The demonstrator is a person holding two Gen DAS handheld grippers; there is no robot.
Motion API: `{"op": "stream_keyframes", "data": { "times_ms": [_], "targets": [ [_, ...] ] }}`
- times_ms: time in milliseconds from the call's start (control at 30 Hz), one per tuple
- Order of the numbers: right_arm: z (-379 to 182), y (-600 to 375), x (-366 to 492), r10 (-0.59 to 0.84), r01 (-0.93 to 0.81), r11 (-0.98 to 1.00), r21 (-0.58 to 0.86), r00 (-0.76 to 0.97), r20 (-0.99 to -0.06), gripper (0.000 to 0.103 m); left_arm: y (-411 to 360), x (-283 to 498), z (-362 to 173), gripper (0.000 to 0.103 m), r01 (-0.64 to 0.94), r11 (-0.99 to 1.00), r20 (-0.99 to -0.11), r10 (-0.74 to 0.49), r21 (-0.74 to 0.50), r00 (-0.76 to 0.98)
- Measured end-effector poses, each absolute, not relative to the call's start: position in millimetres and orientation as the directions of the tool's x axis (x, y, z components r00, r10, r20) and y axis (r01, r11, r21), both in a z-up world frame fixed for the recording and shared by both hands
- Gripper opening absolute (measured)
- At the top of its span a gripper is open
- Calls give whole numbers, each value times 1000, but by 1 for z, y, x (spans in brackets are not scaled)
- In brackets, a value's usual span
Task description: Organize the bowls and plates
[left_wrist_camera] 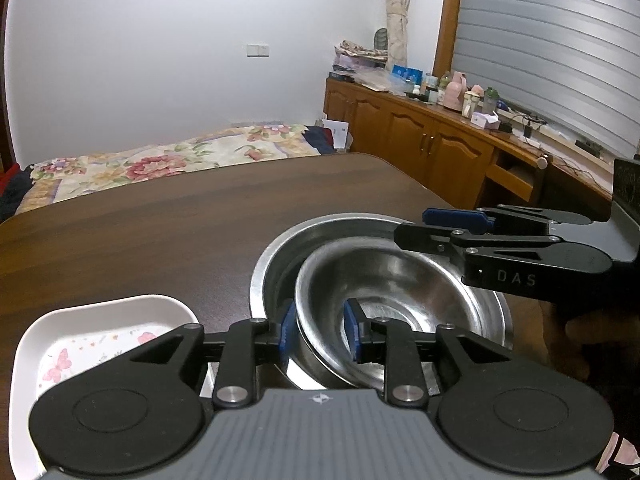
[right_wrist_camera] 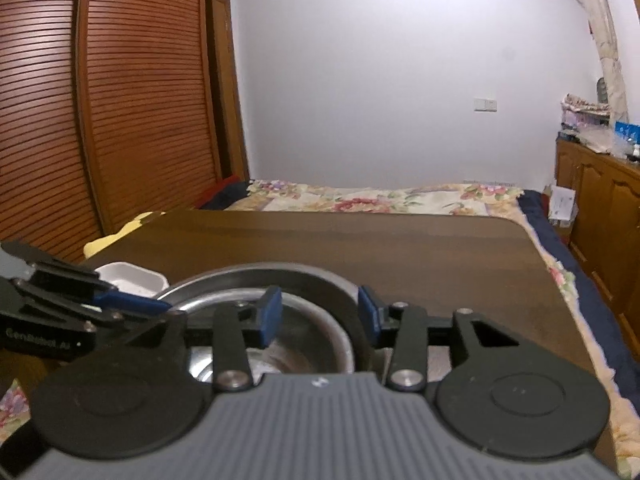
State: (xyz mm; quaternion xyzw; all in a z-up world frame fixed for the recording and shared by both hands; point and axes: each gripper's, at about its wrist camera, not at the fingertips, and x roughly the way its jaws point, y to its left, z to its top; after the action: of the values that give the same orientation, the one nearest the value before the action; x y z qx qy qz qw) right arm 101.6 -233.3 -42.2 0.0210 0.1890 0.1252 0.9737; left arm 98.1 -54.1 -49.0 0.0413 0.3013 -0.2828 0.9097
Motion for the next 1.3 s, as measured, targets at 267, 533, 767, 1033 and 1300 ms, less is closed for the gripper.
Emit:
{"op": "stream_keyframes", "data": {
  "times_ms": [267,533,767,1033,1300],
  "targets": [
    [-36,-240,94,232,-209,972,102,902,-365,49,-53,90,-34,60,500,862,-530,-461,-79,711],
    [-32,-242,80,222,-202,975,96,924,-312,84,-48,76,-29,95,425,903,-474,-402,-63,783],
    [-50,-240,85,241,-216,970,114,918,-315,99,-47,71,-44,96,377,924,-455,-362,-60,814],
    [-61,-243,90,255,-218,965,145,908,-334,99,-52,80,-56,94,373,925,-476,-360,-72,802],
    [-64,-239,89,266,-221,961,165,902,-340,92,-50,84,-67,72,378,921,-504,-371,-95,780]
  ]
}}
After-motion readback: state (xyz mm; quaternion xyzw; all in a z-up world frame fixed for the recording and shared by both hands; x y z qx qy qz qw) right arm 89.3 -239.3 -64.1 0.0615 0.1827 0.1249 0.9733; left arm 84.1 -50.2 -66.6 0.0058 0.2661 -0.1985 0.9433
